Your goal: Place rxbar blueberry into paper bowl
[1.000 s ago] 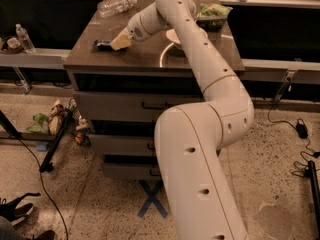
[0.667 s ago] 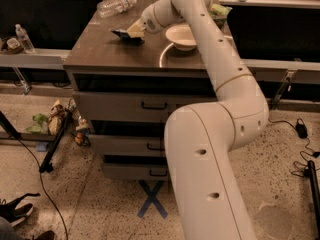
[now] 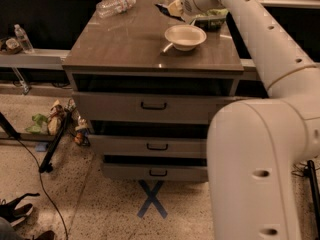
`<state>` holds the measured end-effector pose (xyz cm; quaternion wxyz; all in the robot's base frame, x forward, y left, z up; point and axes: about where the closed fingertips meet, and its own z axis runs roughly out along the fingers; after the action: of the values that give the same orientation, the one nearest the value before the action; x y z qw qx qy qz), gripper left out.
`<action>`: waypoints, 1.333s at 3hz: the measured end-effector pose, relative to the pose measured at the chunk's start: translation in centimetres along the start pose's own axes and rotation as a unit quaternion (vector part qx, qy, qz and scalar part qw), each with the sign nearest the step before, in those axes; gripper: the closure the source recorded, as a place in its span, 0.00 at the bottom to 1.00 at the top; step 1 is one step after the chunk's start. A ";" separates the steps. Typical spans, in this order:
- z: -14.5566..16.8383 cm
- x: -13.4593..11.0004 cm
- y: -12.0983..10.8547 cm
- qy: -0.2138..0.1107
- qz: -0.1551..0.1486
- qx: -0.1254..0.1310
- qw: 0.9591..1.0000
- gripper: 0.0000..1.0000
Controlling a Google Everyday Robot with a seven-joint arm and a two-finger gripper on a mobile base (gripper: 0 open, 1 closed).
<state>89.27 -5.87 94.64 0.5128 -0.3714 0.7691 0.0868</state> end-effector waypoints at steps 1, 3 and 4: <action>-6.1 -0.4 -3.7 -0.006 0.011 0.079 0.997 1.00; -9.9 4.6 0.0 0.023 0.038 0.075 0.996 0.74; -8.2 5.3 1.5 0.023 0.035 0.060 0.997 0.43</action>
Offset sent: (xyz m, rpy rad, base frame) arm -0.1129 -0.0885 -0.0136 -0.0152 0.0257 -0.2284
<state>81.24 -11.57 93.53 0.5128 -0.3145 0.7972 0.0504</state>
